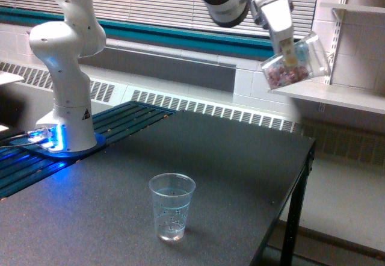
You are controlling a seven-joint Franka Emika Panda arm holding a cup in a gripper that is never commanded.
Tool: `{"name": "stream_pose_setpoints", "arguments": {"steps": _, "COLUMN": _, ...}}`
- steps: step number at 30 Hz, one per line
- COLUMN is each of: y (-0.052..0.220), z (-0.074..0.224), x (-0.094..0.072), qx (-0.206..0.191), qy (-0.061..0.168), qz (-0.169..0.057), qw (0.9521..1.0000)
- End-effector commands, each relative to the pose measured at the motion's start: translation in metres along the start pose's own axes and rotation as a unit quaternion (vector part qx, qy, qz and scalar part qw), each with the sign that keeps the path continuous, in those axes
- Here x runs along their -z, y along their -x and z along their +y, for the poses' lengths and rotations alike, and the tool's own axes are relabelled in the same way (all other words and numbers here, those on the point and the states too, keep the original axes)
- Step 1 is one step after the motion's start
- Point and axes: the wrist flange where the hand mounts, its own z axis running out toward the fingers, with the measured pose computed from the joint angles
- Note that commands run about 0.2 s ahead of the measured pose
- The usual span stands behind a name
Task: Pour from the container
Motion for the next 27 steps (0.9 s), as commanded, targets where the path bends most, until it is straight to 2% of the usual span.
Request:
{"name": "stream_pose_setpoints", "arguments": {"steps": 1, "y": -0.004, "z": 0.053, "x": -0.009, "qx": -0.056, "qy": 0.032, "qz": 0.018, "qw": 0.9977}}
{"name": "stream_pose_setpoints", "arguments": {"steps": 2, "y": -0.003, "z": 0.058, "x": -0.01, "qx": -0.065, "qy": 0.036, "qz": 0.02, "qw": 0.9971}}
{"name": "stream_pose_setpoints", "arguments": {"steps": 5, "y": 0.009, "z": 0.071, "x": -0.016, "qx": -0.051, "qy": 0.047, "qz": 0.02, "qw": 0.9974}}
{"name": "stream_pose_setpoints", "arguments": {"steps": 8, "y": 0.013, "z": 0.09, "x": -0.018, "qx": -0.053, "qy": 0.055, "qz": 0.03, "qw": 0.9966}}
{"name": "stream_pose_setpoints", "arguments": {"steps": 14, "y": 0.03, "z": 0.119, "x": -0.022, "qx": -0.048, "qy": 0.073, "qz": 0.034, "qw": 0.9956}}
{"name": "stream_pose_setpoints", "arguments": {"steps": 22, "y": 0.046, "z": 0.159, "x": -0.025, "qx": -0.044, "qy": 0.087, "qz": 0.046, "qw": 0.9942}}
{"name": "stream_pose_setpoints", "arguments": {"steps": 27, "y": 0.062, "z": 0.183, "x": -0.028, "qx": -0.037, "qy": 0.098, "qz": 0.045, "qw": 0.9935}}
